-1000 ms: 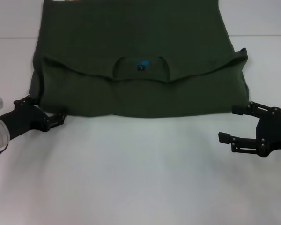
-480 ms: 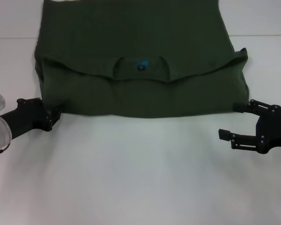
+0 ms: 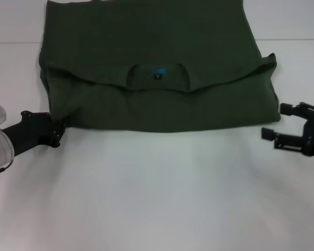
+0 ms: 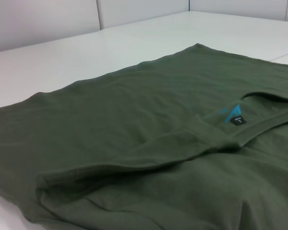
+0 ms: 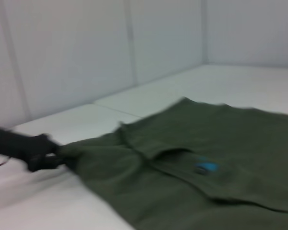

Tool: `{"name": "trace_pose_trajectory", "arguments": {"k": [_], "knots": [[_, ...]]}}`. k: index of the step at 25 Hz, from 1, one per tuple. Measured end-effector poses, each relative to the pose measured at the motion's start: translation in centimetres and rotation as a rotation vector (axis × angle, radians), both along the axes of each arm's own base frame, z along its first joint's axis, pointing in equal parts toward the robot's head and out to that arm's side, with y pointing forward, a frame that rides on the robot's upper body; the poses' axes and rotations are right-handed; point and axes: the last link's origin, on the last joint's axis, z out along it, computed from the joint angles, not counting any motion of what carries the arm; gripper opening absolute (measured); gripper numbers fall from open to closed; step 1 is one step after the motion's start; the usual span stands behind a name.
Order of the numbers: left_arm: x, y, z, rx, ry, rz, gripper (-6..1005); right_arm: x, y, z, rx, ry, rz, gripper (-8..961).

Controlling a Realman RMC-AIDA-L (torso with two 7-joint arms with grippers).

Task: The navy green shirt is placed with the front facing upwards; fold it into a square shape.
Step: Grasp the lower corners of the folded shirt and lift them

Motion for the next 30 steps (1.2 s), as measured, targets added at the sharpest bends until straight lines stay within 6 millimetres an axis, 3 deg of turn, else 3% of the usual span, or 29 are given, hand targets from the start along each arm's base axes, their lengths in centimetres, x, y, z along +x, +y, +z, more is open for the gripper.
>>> {"name": "trace_pose_trajectory", "arguments": {"k": [5, 12, 19, 30], "knots": [[0.0, 0.1, 0.0, 0.003, -0.002, 0.009, 84, 0.3, 1.3, 2.5, -0.012, -0.073, -0.201, 912], [0.2, 0.3, 0.0, 0.002, -0.007, 0.007, 81, -1.1, 3.7, 5.2, -0.052, -0.233, -0.416, 912], [0.3, 0.6, 0.6, 0.014, -0.008, 0.007, 81, -2.0, 5.5, 4.4, -0.123, -0.300, -0.491, 912], [0.8, 0.9, 0.2, -0.007, 0.010, -0.012, 81, -2.2, 7.5, 1.3, -0.139, -0.330, -0.478, 911]]}}
